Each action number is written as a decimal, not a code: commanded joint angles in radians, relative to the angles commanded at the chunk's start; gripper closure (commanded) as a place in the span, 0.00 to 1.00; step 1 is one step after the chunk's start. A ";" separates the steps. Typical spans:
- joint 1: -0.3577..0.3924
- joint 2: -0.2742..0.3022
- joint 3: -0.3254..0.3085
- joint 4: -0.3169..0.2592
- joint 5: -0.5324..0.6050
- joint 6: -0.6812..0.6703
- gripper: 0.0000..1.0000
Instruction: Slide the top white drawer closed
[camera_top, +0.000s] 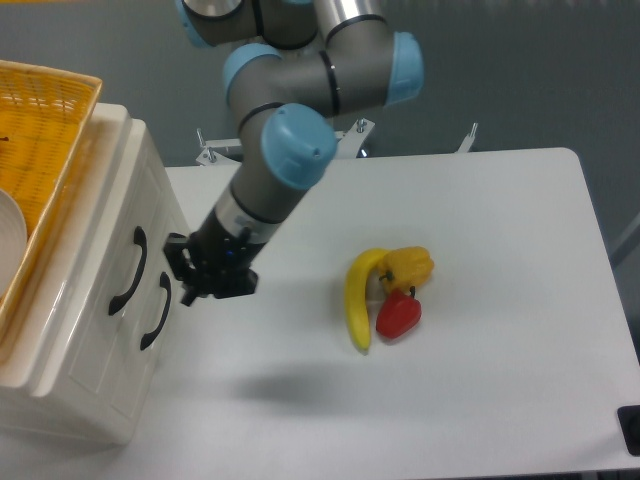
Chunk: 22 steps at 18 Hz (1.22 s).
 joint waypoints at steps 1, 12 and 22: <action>0.012 0.000 0.000 -0.002 0.020 0.012 0.74; 0.186 -0.028 0.005 -0.002 0.107 0.213 0.43; 0.317 -0.129 0.005 -0.005 0.387 0.448 0.23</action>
